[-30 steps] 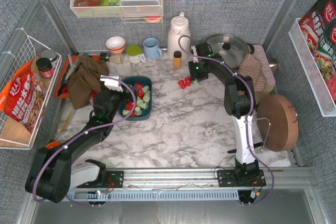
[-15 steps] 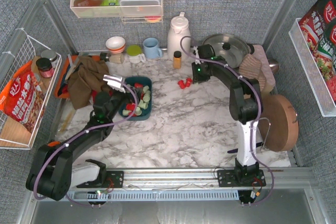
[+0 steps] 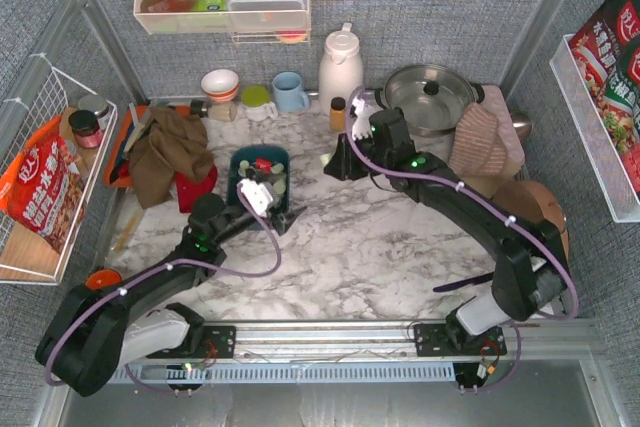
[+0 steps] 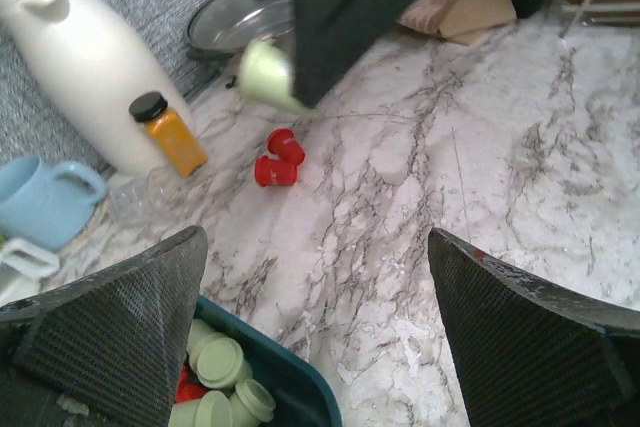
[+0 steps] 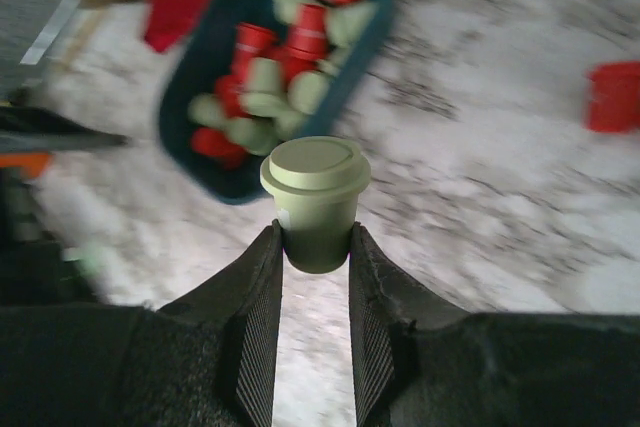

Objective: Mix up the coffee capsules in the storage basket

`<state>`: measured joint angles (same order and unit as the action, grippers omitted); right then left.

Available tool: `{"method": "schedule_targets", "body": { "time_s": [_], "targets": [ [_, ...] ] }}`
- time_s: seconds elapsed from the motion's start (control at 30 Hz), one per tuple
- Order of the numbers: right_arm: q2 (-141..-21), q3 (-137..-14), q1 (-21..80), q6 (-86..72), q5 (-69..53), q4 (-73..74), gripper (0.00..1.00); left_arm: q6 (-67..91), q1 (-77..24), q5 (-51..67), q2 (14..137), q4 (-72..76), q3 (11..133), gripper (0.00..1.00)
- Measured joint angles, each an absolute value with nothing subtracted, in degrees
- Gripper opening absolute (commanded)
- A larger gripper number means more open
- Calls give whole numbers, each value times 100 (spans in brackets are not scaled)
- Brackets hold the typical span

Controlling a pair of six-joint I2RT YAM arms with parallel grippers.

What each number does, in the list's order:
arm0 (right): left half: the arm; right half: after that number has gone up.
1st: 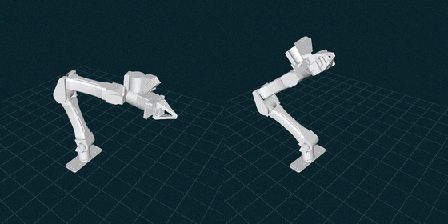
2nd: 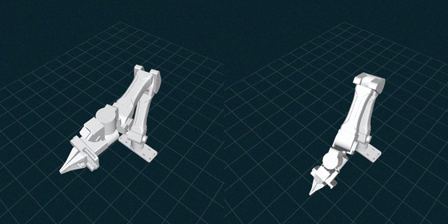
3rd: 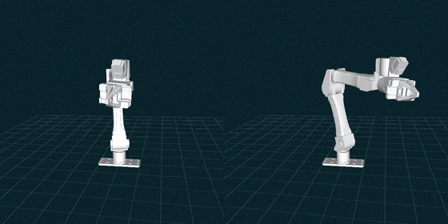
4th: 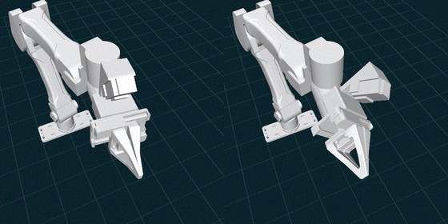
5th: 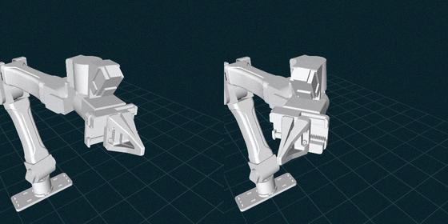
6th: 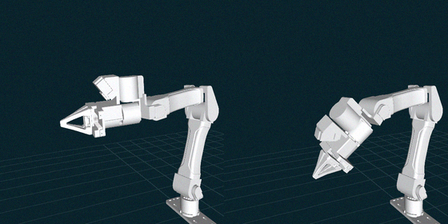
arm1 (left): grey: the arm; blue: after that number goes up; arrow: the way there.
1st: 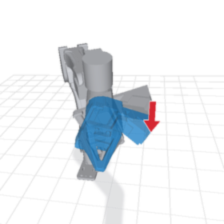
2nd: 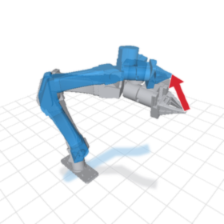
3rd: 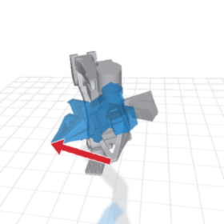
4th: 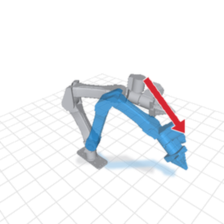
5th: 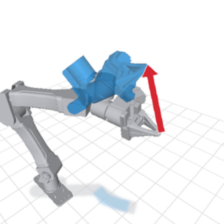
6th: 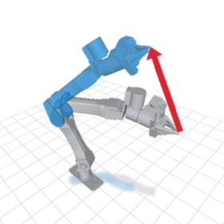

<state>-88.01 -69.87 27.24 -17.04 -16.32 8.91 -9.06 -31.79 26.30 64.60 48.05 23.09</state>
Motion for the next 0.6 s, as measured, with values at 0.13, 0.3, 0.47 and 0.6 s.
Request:
{"method": "schedule_targets", "body": {
  "time_s": [0.13, 0.3, 0.47, 0.6],
  "targets": [
    [-8425, -6766, 3055, -2248, -2071, 231, 21, -1592, -3479, 2731, 6204, 4816, 2106, 99],
    [-8315, -6641, 3361, -2707, -2508, -235, 21, -2091, -3686, 2460, 5957, 4836, 2012, 99],
    [-8361, -6477, 3649, -2985, -2753, -314, 21, -2305, -3754, 2182, 5771, 4901, 1975, 99],
    [-8429, -6473, 3839, -3039, -2853, -309, 21, -2381, -3791, 2088, 5741, 4960, 1957, 99]
  ]
}}
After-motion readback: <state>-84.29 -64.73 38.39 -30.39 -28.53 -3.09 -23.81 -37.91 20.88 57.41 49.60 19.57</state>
